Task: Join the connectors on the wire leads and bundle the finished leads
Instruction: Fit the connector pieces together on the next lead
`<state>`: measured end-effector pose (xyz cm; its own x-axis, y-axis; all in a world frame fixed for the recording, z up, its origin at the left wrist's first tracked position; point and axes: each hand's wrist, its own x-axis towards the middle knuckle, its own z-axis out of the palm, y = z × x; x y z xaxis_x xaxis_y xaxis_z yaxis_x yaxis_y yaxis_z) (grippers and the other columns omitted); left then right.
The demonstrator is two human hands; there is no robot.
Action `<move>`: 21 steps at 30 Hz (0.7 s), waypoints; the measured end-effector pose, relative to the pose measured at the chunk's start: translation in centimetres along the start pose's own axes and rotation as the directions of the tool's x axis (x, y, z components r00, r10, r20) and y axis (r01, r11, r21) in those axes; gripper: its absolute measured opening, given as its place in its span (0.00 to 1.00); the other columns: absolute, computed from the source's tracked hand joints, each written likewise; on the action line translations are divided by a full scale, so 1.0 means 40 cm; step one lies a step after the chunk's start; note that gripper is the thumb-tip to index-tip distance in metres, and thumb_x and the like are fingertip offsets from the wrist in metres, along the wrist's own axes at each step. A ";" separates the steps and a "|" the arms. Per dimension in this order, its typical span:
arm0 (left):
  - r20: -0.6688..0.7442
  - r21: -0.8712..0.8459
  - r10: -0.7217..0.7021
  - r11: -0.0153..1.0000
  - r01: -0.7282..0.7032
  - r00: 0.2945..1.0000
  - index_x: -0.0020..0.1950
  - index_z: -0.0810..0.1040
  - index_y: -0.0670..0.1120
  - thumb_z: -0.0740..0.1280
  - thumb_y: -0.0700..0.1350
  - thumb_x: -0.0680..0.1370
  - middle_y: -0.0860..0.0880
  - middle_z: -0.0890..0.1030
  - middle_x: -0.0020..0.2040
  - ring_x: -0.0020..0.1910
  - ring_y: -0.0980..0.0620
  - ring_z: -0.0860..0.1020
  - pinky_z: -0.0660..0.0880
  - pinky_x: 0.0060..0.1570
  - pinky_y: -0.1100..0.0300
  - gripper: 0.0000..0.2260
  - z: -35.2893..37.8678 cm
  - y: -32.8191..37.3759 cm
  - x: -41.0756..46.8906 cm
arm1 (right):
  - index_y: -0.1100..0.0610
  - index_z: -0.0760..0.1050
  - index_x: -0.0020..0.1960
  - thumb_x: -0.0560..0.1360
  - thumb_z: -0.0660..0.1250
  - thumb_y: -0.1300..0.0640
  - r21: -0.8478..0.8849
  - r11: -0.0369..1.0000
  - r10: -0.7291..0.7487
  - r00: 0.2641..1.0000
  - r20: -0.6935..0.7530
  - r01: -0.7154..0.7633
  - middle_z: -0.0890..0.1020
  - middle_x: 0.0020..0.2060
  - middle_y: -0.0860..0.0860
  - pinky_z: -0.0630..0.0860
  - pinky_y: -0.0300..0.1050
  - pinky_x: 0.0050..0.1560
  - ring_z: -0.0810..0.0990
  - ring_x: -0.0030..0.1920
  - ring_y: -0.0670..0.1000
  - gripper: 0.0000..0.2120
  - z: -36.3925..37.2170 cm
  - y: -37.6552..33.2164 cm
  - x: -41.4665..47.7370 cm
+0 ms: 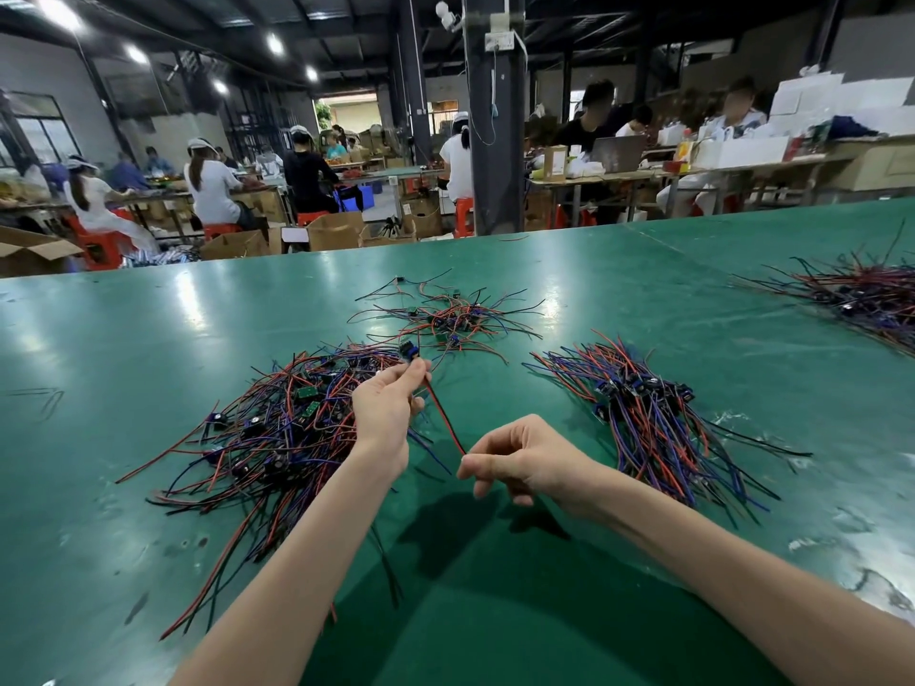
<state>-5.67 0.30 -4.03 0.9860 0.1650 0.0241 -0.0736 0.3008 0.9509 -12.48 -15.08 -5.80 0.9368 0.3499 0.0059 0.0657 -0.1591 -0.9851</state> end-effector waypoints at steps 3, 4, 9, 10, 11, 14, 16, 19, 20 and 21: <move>0.023 0.001 -0.014 1.000 0.014 1.000 0.42 0.81 0.41 0.67 0.38 0.77 0.50 0.79 0.36 0.25 0.60 0.70 0.70 0.26 0.70 0.06 0.005 0.000 -0.005 | 0.60 0.81 0.44 0.74 0.70 0.56 0.007 0.998 0.063 0.992 0.112 -0.065 0.84 0.34 0.53 0.68 0.34 0.21 0.64 0.20 0.43 0.07 -0.026 -0.012 -0.002; 0.038 0.003 -0.025 1.000 0.025 0.999 0.41 0.81 0.41 0.67 0.38 0.77 0.50 0.79 0.35 0.25 0.59 0.70 0.70 0.26 0.70 0.06 0.008 -0.001 -0.010 | 0.61 0.80 0.47 0.73 0.71 0.53 0.006 0.996 0.086 0.984 0.159 -0.088 0.85 0.38 0.53 0.70 0.35 0.22 0.64 0.21 0.43 0.10 -0.036 -0.016 -0.003; 0.169 0.033 -0.109 0.994 0.105 0.980 0.40 0.82 0.40 0.67 0.38 0.77 0.51 0.79 0.30 0.27 0.57 0.68 0.69 0.25 0.69 0.07 0.034 -0.008 -0.048 | 0.61 0.79 0.53 0.67 0.68 0.39 0.043 0.992 0.114 0.992 0.056 -0.117 0.85 0.48 0.53 0.74 0.37 0.24 0.67 0.21 0.44 0.27 -0.075 -0.033 0.005; 0.205 0.043 -0.130 0.991 0.123 0.970 0.40 0.82 0.40 0.67 0.38 0.76 0.50 0.79 0.31 0.27 0.58 0.67 0.68 0.24 0.69 0.06 0.040 -0.009 -0.057 | 0.62 0.79 0.53 0.66 0.67 0.39 0.073 0.991 0.111 0.994 -0.002 -0.111 0.85 0.48 0.54 0.74 0.38 0.24 0.67 0.21 0.44 0.28 -0.079 -0.034 0.010; 0.242 0.059 -0.150 0.988 0.140 0.959 0.40 0.82 0.40 0.68 0.38 0.76 0.49 0.78 0.32 0.26 0.58 0.67 0.67 0.24 0.69 0.06 0.046 -0.011 -0.065 | 0.61 0.80 0.53 0.66 0.67 0.39 0.106 0.989 0.108 0.992 -0.058 -0.102 0.85 0.47 0.54 0.74 0.38 0.24 0.67 0.21 0.45 0.28 -0.083 -0.033 0.014; 0.335 0.183 -0.198 0.973 0.143 0.921 0.41 0.81 0.41 0.67 0.38 0.76 0.45 0.75 0.34 0.22 0.60 0.64 0.66 0.24 0.69 0.06 0.065 -0.032 -0.092 | 0.57 0.82 0.43 0.67 0.70 0.44 0.185 0.980 0.103 0.977 -0.185 -0.069 0.85 0.39 0.53 0.71 0.37 0.22 0.66 0.22 0.45 0.17 -0.088 -0.026 0.019; 0.358 0.249 -0.220 0.959 0.135 0.907 0.41 0.81 0.42 0.65 0.37 0.77 0.49 0.76 0.31 0.21 0.61 0.63 0.66 0.25 0.68 0.08 0.072 -0.047 -0.105 | 0.58 0.82 0.39 0.71 0.71 0.51 0.201 0.978 0.097 0.971 -0.217 -0.053 0.83 0.33 0.51 0.68 0.36 0.21 0.65 0.24 0.45 0.10 -0.091 -0.023 0.018; 0.386 0.263 -0.232 0.955 0.134 0.893 0.43 0.81 0.43 0.64 0.38 0.78 0.55 0.78 0.28 0.22 0.61 0.63 0.66 0.29 0.67 0.08 0.072 -0.053 -0.110 | 0.58 0.82 0.38 0.73 0.70 0.56 0.205 0.978 0.088 0.968 -0.235 -0.039 0.80 0.30 0.51 0.67 0.35 0.22 0.64 0.24 0.44 0.08 -0.098 -0.022 0.018; 0.394 0.259 -0.230 0.957 0.132 0.890 0.43 0.82 0.43 0.64 0.39 0.78 0.55 0.79 0.28 0.22 0.61 0.63 0.66 0.30 0.66 0.08 0.071 -0.053 -0.111 | 0.58 0.82 0.37 0.73 0.70 0.57 0.209 0.977 0.085 0.966 -0.245 -0.033 0.79 0.29 0.50 0.66 0.35 0.22 0.64 0.24 0.45 0.08 -0.099 -0.022 0.020; 0.403 0.257 -0.227 0.958 0.128 0.887 0.43 0.82 0.44 0.65 0.40 0.78 0.55 0.79 0.29 0.22 0.61 0.63 0.65 0.30 0.66 0.07 0.071 -0.052 -0.112 | 0.58 0.82 0.38 0.73 0.71 0.57 0.215 0.976 0.082 0.963 -0.258 -0.025 0.79 0.29 0.50 0.67 0.35 0.22 0.64 0.24 0.45 0.07 -0.098 -0.021 0.021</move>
<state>-9.53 -3.72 -5.24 0.9513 -0.3003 -0.0700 0.0945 0.0677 0.9932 -10.39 -18.27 -4.27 0.9959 0.0853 -0.0304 -0.0335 0.0343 -0.9989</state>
